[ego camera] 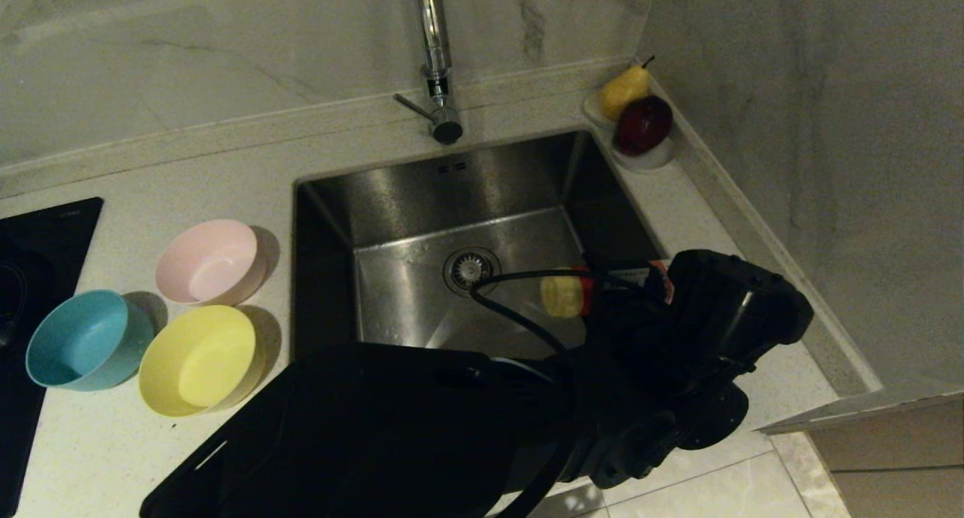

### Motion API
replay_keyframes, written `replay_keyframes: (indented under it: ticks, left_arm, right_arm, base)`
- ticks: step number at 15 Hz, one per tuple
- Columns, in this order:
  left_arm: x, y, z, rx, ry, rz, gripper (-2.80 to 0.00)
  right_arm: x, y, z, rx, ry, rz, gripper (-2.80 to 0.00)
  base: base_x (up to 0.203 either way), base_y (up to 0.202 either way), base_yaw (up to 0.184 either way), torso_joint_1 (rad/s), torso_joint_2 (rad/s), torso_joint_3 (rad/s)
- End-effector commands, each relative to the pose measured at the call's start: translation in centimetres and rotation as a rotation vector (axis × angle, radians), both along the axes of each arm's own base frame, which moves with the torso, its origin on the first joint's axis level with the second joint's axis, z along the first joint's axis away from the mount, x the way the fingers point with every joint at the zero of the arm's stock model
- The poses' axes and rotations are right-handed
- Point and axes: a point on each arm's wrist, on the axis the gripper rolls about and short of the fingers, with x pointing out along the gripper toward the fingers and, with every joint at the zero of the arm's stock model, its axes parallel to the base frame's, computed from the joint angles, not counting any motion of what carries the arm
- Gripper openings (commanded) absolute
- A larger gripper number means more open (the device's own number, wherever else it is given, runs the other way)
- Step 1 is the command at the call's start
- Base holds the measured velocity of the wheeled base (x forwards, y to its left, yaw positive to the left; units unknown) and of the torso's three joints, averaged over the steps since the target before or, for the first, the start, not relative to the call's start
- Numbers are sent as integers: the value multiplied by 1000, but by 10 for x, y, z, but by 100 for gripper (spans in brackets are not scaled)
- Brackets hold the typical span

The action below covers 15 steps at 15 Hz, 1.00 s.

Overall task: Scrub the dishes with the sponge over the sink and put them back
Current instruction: Squeeze it onto the sponge

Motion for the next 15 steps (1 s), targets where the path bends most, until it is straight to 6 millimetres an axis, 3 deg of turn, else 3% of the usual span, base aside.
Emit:
replay_keyframes:
  ticks: [1,15]
  left_arm:
    - [1,-1,0,-9,-9,8,-280]
    - [3,-8,-5,-82,-35,-56,-280]
  right_arm:
    - [0,0,0,0,0,0,-280]
    - [0,0,0,0,0,0,-280]
  base:
    - [0,0,0,0,0,0]
    - [0,0,0,0,0,0]
